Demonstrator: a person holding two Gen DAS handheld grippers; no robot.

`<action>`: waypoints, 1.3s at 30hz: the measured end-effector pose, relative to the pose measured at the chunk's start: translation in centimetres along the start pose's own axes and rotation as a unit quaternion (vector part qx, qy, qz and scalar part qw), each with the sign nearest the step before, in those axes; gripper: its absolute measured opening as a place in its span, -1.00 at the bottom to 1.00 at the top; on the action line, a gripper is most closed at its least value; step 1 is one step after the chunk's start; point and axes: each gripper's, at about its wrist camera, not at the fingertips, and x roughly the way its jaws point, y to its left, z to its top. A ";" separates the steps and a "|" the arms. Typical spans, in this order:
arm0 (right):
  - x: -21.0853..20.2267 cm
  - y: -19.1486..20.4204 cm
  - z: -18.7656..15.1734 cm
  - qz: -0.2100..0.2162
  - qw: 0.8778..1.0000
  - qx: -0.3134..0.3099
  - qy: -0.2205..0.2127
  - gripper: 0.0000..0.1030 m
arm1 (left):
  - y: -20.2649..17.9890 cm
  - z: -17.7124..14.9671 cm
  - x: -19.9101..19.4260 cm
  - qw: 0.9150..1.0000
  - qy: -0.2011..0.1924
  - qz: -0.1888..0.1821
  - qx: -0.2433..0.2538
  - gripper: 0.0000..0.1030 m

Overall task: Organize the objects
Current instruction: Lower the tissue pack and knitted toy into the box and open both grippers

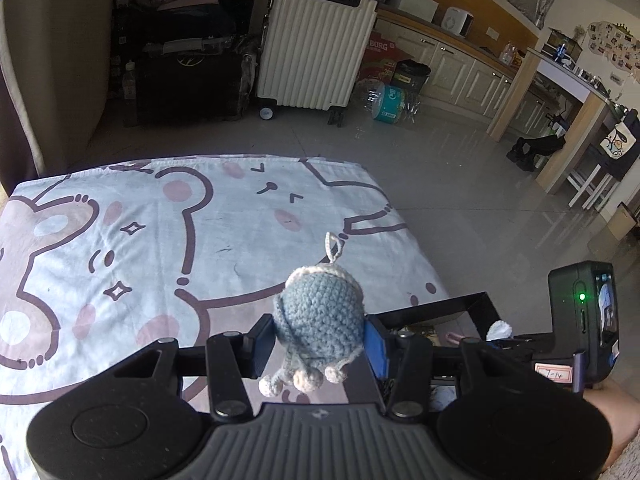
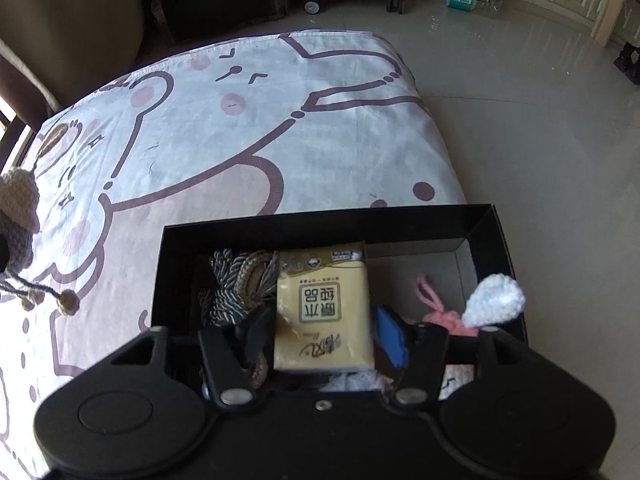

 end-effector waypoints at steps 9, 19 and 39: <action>-1.4 -3.0 -0.3 0.017 0.999 0.044 -0.018 -0.07 | -3.3 0.5 1.6 0.999 -0.006 -0.035 0.017 -0.06; -5.2 -5.0 -1.5 0.019 0.997 0.067 -0.039 -0.08 | -6.5 0.6 4.5 0.997 -0.002 -0.083 0.004 -0.06; -6.3 -9.2 -4.5 0.015 0.996 0.083 -0.027 -0.08 | -12.5 -1.5 13.4 0.985 0.065 -0.137 0.081 -0.06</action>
